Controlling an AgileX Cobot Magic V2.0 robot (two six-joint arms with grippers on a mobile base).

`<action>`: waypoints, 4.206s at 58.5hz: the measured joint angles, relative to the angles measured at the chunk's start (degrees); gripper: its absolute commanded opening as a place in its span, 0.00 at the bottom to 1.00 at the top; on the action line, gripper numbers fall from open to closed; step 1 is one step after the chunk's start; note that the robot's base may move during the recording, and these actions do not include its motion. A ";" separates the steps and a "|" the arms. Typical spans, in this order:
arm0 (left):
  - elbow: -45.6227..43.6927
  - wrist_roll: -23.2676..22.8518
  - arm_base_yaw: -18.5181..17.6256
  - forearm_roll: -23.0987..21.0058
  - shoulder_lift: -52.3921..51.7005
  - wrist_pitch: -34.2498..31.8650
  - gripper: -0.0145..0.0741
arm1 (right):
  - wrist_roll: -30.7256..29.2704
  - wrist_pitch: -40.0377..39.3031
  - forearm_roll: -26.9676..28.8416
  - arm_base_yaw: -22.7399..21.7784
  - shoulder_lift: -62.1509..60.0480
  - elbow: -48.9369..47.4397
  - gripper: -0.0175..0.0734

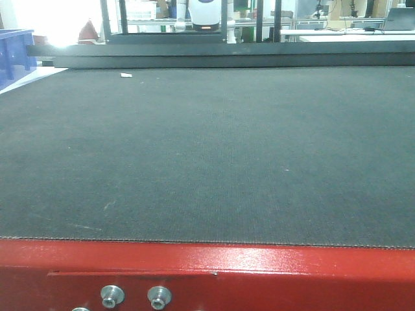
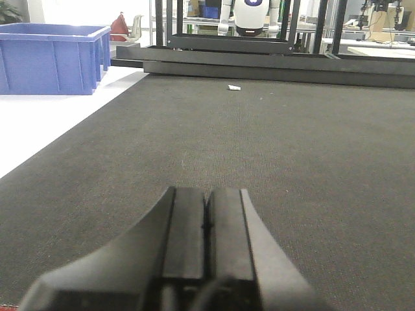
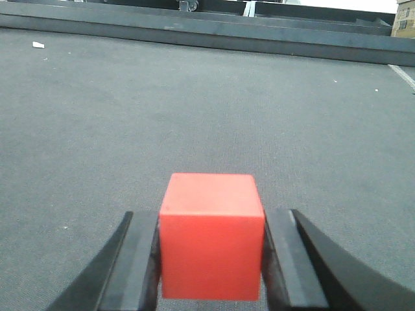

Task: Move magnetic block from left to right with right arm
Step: 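Drive the base away from the first table holding the cube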

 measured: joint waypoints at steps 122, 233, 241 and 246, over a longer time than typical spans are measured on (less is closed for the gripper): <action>0.00 0.00 0.00 0.00 0.00 0.00 0.03 | -0.12 0.10 0.00 0.00 0.00 0.00 0.62; 0.00 0.00 0.00 0.00 0.00 0.00 0.03 | -0.12 0.22 0.00 -0.05 -0.09 0.00 0.62; 0.00 0.00 0.00 0.00 0.00 0.00 0.03 | -0.12 0.22 0.00 -0.05 -0.09 0.00 0.62; 0.00 0.00 0.00 0.00 0.00 0.00 0.03 | -0.12 0.22 0.00 -0.05 -0.09 0.00 0.62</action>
